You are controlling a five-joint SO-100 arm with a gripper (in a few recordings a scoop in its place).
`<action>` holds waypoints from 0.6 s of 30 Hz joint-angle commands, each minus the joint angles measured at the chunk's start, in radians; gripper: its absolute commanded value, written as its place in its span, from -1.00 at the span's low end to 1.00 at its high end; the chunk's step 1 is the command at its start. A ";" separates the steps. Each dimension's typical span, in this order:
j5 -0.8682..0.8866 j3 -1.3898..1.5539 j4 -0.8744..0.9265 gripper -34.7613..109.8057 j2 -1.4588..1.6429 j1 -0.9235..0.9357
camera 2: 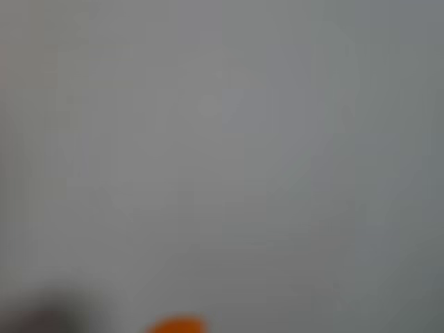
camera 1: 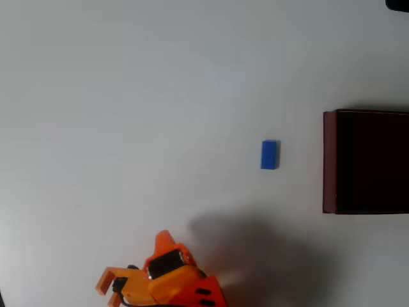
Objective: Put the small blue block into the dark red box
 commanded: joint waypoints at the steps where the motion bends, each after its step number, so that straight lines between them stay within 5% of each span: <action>1: -0.002 0.003 0.009 -0.52 0.009 0.008; 9: 0.118 0.005 -0.003 -0.52 0.009 0.084; 18: 0.681 -0.023 -0.089 -0.42 0.008 0.276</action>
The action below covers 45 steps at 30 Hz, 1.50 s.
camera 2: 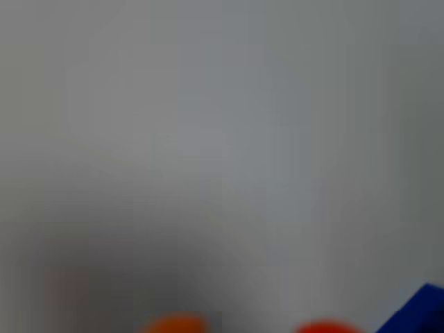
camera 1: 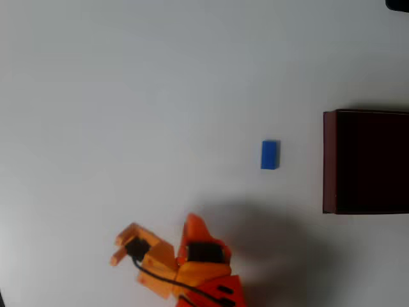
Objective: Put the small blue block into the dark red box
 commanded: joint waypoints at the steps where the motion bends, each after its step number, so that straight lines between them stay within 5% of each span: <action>1: 0.256 -0.031 -0.029 -0.41 0.011 0.061; 7: 0.563 -0.144 -0.008 -0.29 -0.103 0.229; 15: 0.747 -0.482 0.006 -0.28 -0.696 0.371; 28: 0.870 -0.719 -0.147 -0.27 -1.305 0.422; 45: 0.870 -0.936 -0.198 -0.25 -1.575 0.468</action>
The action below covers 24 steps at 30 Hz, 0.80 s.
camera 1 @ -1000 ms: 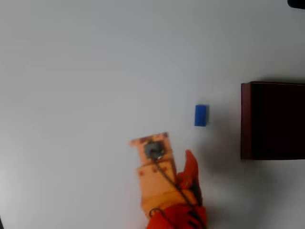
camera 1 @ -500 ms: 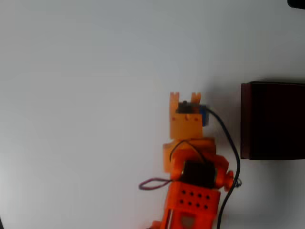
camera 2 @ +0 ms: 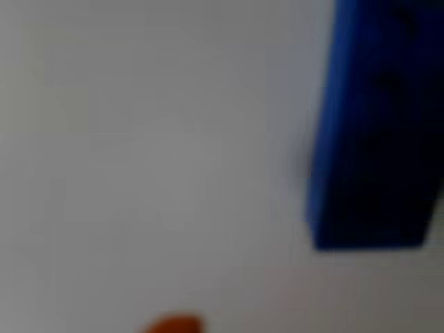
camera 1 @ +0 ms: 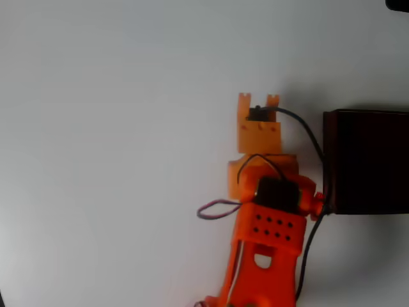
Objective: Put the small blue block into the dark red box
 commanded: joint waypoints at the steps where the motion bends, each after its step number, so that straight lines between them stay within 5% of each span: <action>1: -0.011 -0.037 -0.015 -0.25 0.000 0.044; 24: 0.032 -0.064 -0.089 -0.25 -0.144 0.035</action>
